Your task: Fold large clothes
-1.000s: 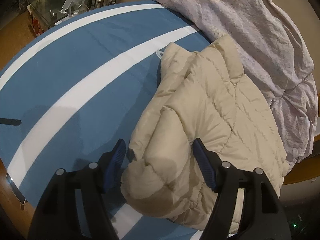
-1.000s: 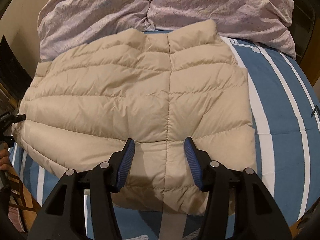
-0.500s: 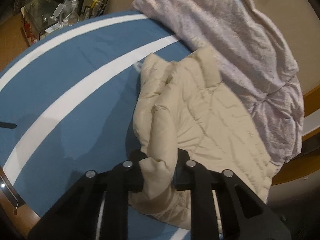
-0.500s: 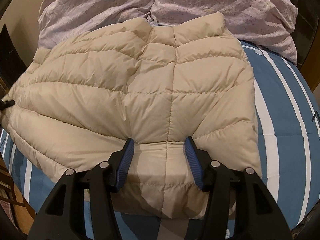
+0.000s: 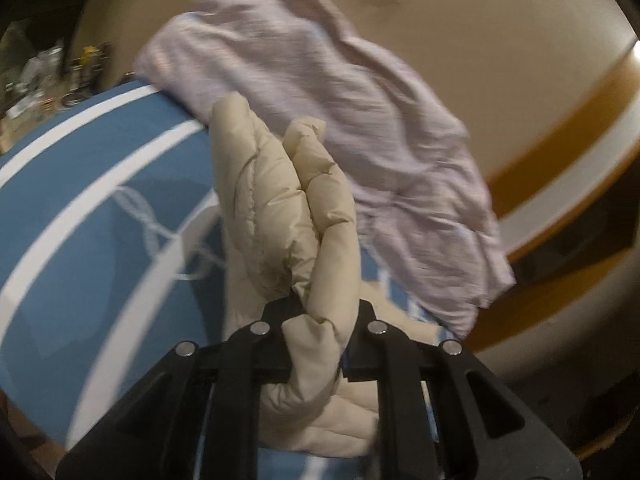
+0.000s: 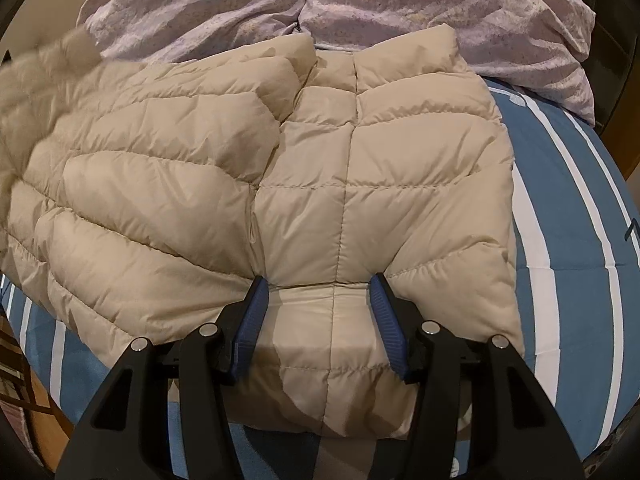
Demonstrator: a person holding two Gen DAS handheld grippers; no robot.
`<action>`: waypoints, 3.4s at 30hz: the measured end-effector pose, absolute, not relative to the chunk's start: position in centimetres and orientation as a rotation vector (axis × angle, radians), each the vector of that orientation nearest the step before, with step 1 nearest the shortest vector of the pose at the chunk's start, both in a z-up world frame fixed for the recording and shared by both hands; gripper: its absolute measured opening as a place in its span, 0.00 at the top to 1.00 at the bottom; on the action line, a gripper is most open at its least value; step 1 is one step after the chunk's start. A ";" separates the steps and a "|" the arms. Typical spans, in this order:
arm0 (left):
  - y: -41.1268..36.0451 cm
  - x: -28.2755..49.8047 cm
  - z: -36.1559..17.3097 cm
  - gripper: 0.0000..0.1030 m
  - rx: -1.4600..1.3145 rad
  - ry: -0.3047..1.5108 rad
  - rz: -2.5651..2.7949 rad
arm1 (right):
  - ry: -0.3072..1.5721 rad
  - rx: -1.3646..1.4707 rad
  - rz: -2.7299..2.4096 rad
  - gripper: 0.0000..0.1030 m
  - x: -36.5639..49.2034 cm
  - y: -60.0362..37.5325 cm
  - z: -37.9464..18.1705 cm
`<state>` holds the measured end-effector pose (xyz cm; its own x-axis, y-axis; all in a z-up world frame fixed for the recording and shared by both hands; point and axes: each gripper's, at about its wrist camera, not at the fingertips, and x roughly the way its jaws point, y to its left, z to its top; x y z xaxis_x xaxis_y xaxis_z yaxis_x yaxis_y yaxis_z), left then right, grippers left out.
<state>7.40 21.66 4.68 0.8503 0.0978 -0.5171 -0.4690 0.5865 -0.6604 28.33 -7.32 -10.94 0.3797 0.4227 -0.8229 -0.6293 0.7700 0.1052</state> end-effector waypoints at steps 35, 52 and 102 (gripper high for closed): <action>4.3 23.1 3.6 0.85 -0.798 0.723 -0.137 | 0.968 -0.170 0.733 0.47 28.6 -8.5 -11.3; 1.5 27.8 -0.3 0.81 -0.774 0.892 -0.165 | 0.996 -0.046 0.737 0.47 28.6 -11.7 -10.6; 1.8 25.9 -5.4 0.36 -0.340 0.988 0.216 | 0.806 0.111 0.594 0.52 32.8 -20.7 -1.6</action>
